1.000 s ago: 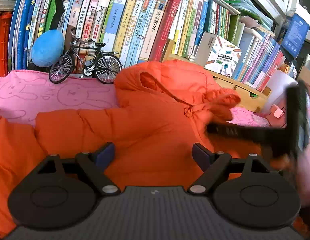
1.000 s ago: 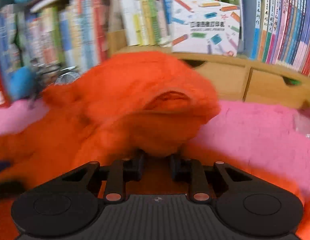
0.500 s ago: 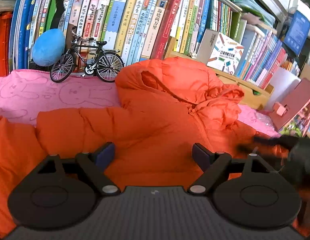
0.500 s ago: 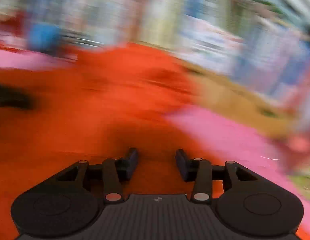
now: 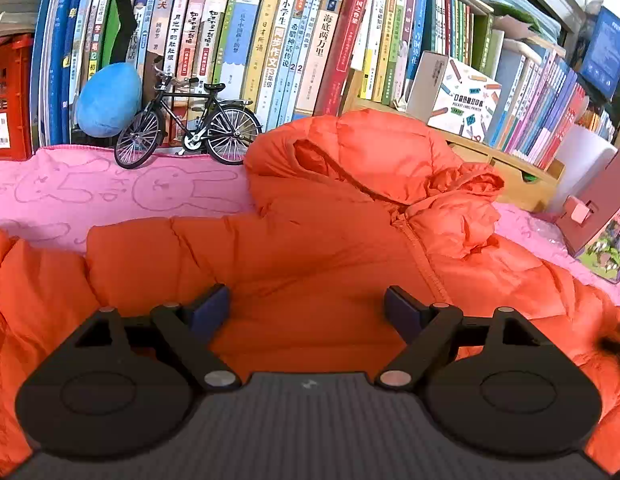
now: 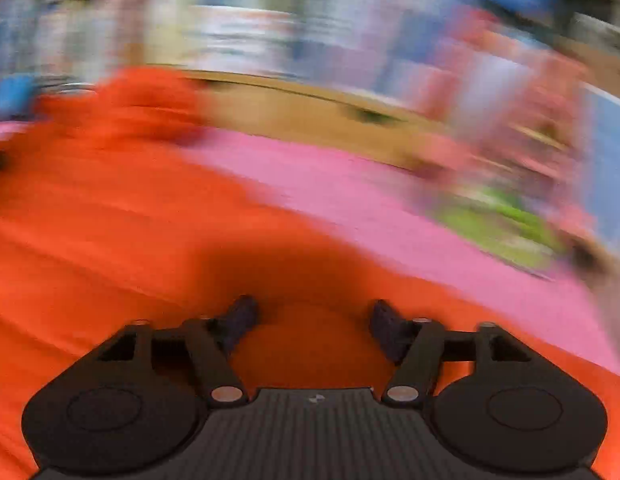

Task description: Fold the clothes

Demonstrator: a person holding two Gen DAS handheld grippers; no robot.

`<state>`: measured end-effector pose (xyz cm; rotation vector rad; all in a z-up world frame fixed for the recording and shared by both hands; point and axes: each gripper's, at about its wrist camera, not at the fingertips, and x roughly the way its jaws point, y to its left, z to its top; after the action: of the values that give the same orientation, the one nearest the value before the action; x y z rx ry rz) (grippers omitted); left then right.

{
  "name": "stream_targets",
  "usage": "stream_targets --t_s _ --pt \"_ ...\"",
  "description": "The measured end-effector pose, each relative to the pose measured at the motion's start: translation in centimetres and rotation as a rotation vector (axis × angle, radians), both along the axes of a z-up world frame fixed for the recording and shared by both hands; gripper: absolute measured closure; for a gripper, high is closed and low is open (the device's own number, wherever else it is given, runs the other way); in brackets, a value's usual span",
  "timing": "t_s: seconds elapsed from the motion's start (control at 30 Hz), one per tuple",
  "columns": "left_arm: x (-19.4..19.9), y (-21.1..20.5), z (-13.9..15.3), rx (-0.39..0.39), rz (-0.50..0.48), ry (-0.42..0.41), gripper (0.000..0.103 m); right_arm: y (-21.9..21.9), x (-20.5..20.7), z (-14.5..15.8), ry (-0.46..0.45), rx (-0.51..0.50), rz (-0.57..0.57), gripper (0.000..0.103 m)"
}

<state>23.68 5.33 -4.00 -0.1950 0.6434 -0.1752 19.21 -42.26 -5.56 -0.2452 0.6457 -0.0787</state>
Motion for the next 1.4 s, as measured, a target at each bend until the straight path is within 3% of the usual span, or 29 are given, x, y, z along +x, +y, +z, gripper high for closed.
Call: stream_targets --t_s 0.13,0.17,0.3,0.37,0.47,0.57,0.63,0.7,0.83,1.1,1.4 --pt "0.1 -0.4 0.0 0.022 -0.002 0.007 0.018 -9.8 -0.6 -0.2 0.028 -0.249 -0.395 0.031" --pt "0.2 -0.5 0.0 0.031 -0.001 0.009 0.018 -10.6 -1.2 0.0 0.023 -0.287 -0.435 0.036" --pt "0.3 -1.3 0.1 0.081 -0.008 0.015 0.017 -8.4 -5.1 3.0 -0.110 -0.101 -0.276 0.037" --pt "-0.3 -1.3 0.6 0.097 -0.032 0.018 0.017 -4.8 -6.6 4.1 -0.123 0.044 -0.112 0.033" --pt "-4.1 -0.9 2.5 0.098 -0.093 0.016 0.016 1.0 -9.6 5.7 -0.122 0.253 0.149 0.026" --pt "-10.5 -0.3 4.0 0.116 -0.152 -0.034 0.004 7.4 -14.4 6.1 -0.134 0.302 0.381 0.014" --pt "-14.4 -0.4 4.1 0.126 -0.160 -0.015 0.003 10.0 -16.6 6.1 -0.125 0.305 0.479 0.013" --pt "-17.5 -0.6 3.5 0.140 -0.167 0.056 0.003 10.5 -17.9 5.5 -0.105 0.309 0.465 0.011" --pt "-21.9 -1.1 2.0 0.172 -0.112 0.107 0.003 11.6 -20.5 4.2 -0.067 0.318 0.437 0.007" --pt "-27.5 -2.4 2.1 0.246 -0.054 0.097 0.002 13.7 -25.7 1.7 0.008 0.333 0.381 0.007" --pt "-33.4 -4.5 2.3 0.298 -0.028 0.088 0.003 14.9 -29.9 1.7 0.016 0.309 0.346 0.004"
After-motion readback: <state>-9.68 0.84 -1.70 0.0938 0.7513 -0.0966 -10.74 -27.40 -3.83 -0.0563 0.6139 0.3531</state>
